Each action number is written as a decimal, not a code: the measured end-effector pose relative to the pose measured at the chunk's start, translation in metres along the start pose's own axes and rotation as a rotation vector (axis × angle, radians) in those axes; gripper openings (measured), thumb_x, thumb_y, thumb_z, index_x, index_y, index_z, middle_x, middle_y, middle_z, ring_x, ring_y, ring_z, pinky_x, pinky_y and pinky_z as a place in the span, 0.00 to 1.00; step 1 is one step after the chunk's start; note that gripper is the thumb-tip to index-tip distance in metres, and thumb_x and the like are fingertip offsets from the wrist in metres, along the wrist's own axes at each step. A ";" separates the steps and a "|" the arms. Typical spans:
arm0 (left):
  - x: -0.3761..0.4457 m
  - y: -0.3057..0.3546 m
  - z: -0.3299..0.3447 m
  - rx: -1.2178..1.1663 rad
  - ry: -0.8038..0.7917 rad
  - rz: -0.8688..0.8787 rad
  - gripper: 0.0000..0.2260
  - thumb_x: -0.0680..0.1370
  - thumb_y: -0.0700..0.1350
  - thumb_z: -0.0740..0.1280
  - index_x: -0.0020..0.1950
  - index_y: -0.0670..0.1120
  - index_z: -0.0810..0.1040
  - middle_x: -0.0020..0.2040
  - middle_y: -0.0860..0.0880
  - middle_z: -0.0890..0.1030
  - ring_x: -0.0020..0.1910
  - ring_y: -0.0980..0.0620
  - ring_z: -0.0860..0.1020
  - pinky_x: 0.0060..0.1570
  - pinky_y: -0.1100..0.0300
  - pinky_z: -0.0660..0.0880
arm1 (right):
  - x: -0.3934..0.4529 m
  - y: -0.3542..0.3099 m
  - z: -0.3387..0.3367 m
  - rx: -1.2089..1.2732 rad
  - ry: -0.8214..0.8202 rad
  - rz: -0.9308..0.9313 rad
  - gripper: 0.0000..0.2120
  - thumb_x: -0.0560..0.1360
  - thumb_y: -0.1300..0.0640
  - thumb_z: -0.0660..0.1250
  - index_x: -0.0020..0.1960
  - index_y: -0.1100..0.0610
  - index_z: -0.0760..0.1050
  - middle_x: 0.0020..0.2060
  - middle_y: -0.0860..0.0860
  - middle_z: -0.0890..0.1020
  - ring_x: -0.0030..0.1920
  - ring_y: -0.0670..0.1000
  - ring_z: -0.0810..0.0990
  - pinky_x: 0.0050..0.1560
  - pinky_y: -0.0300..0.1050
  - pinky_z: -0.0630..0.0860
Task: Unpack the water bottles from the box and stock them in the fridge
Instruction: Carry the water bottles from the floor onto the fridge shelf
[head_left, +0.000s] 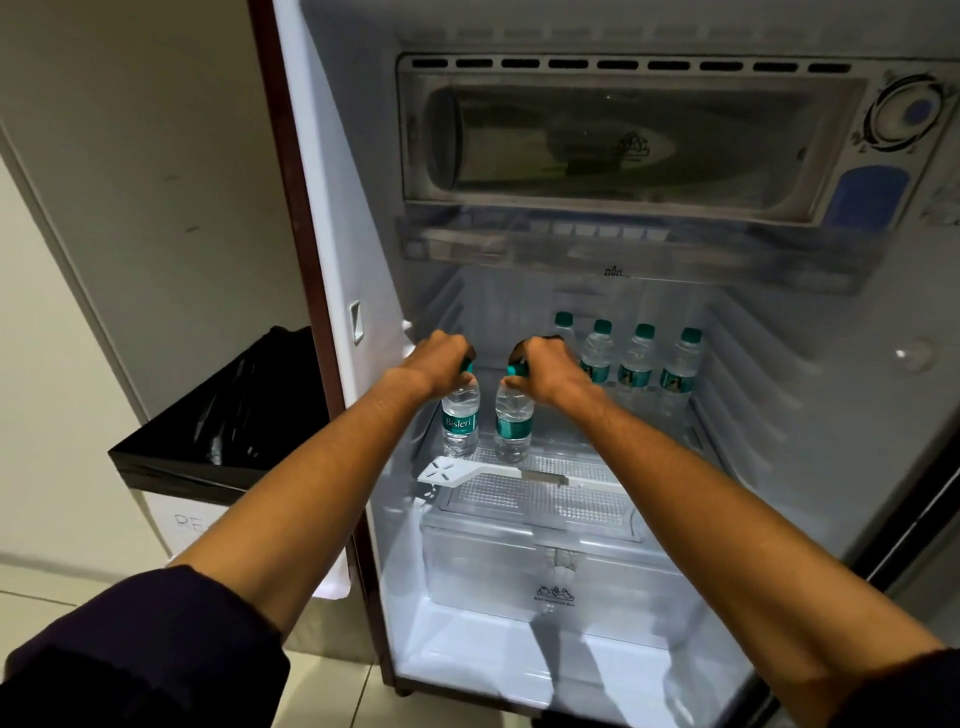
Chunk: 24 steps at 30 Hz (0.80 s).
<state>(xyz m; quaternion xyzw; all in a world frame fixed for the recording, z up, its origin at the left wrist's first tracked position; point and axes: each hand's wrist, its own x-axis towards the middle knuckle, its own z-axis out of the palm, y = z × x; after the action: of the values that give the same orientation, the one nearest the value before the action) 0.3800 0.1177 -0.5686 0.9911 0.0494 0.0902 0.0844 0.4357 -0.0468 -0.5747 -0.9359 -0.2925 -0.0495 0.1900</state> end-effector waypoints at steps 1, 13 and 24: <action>-0.001 0.000 0.001 0.005 0.009 0.002 0.17 0.77 0.47 0.70 0.64 0.43 0.78 0.62 0.39 0.78 0.60 0.39 0.77 0.59 0.49 0.75 | 0.002 0.000 -0.003 -0.007 -0.019 -0.025 0.18 0.73 0.54 0.74 0.60 0.59 0.78 0.56 0.56 0.82 0.54 0.54 0.80 0.58 0.49 0.78; -0.005 0.000 0.001 0.015 0.018 0.002 0.09 0.80 0.42 0.66 0.58 0.41 0.79 0.57 0.37 0.80 0.54 0.37 0.78 0.47 0.53 0.71 | 0.012 -0.003 -0.008 -0.017 -0.107 -0.115 0.24 0.73 0.62 0.74 0.67 0.55 0.74 0.64 0.52 0.78 0.62 0.53 0.77 0.64 0.45 0.74; -0.006 0.003 -0.003 -0.004 0.009 0.003 0.09 0.79 0.40 0.65 0.57 0.39 0.80 0.55 0.37 0.80 0.51 0.39 0.79 0.51 0.50 0.76 | 0.007 -0.010 0.005 -0.010 -0.052 -0.037 0.18 0.74 0.58 0.72 0.63 0.59 0.76 0.59 0.58 0.80 0.58 0.56 0.79 0.61 0.49 0.76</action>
<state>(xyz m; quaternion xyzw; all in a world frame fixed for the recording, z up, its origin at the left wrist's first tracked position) 0.3733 0.1148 -0.5662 0.9906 0.0481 0.0948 0.0858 0.4358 -0.0333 -0.5740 -0.9322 -0.3143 -0.0301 0.1769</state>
